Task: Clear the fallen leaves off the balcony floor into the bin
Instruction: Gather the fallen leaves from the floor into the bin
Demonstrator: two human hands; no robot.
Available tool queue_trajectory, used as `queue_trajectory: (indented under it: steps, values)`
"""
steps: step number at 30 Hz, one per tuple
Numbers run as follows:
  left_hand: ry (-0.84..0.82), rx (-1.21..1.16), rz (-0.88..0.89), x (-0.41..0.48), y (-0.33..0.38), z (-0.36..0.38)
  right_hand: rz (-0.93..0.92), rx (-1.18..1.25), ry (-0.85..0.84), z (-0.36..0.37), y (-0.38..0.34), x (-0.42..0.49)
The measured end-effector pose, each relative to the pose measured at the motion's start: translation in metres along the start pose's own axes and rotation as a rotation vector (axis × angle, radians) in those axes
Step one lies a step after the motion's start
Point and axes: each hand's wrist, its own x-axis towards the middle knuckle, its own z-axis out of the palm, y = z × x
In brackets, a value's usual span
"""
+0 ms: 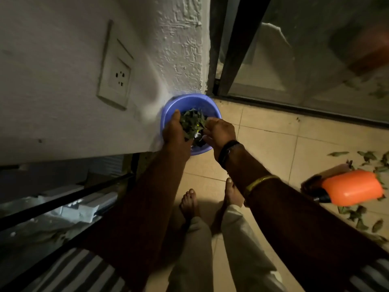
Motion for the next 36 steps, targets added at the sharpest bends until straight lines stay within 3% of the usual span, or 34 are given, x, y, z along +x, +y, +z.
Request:
queue_trajectory:
  steps: [6, 12, 22, 30, 36]
  values:
    - [-0.071, 0.216, 0.064, -0.058, -0.009, 0.020, -0.076, 0.312, 0.148, -0.029, 0.006, -0.060]
    - [-0.188, 0.492, 0.096, -0.114, -0.062, 0.053, -0.124, 0.520, 0.359, -0.099, 0.027, -0.111]
    - [-0.405, 0.834, -0.008, -0.186, -0.228, 0.096, -0.106, 0.733, 0.636, -0.271, 0.094, -0.152]
    - [-0.478, 0.939, -0.043, -0.226, -0.371, 0.110, -0.049, 0.756, 0.669, -0.403, 0.164, -0.167]
    - [-0.453, 1.114, 0.024, -0.191, -0.481, 0.099, 0.059, 0.699, 0.689, -0.467, 0.234, -0.118]
